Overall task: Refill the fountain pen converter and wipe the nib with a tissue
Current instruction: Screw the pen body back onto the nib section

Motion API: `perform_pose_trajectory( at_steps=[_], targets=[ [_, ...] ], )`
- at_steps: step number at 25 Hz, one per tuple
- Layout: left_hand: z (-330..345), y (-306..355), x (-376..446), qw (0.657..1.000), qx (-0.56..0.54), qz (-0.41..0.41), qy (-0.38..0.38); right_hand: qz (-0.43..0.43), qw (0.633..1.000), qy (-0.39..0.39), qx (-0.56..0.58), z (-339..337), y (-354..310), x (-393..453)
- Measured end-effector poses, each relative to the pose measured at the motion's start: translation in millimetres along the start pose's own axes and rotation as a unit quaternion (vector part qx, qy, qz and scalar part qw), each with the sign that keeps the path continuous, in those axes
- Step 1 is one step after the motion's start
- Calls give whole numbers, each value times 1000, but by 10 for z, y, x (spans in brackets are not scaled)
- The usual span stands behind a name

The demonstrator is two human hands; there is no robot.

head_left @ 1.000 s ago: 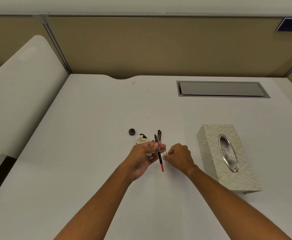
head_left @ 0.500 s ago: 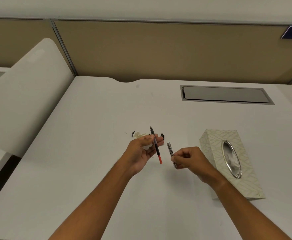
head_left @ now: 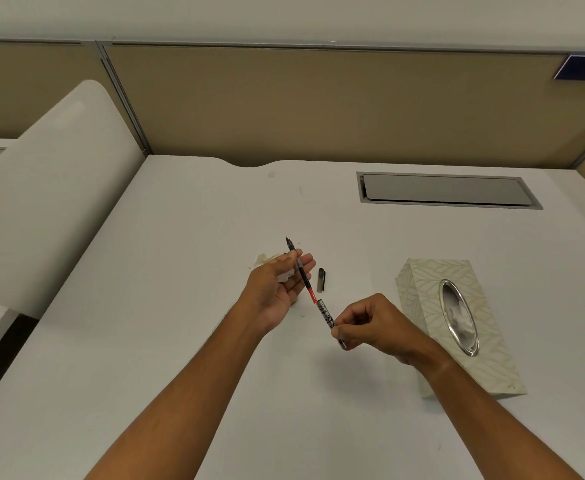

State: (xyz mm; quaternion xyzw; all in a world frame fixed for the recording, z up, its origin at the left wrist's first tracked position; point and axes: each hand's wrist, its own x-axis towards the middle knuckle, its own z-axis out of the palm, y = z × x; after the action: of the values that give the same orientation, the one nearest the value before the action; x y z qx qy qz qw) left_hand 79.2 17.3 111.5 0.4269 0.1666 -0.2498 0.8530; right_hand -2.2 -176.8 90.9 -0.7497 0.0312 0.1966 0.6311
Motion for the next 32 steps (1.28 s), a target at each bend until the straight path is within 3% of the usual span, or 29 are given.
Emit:
perform_pose_trajectory(
  at_steps=[18,29,32],
  targets=[
    [37,-293,-79,999,34,-5,-17,-32,997,60,18,59,-74,79],
    [34,-393,-65,999,35,2,3,2,992,96,83,211,-55,101],
    [49,-424,-72,999,43,-3,-5,25,994,59,87,180,-90,109]
  ],
)
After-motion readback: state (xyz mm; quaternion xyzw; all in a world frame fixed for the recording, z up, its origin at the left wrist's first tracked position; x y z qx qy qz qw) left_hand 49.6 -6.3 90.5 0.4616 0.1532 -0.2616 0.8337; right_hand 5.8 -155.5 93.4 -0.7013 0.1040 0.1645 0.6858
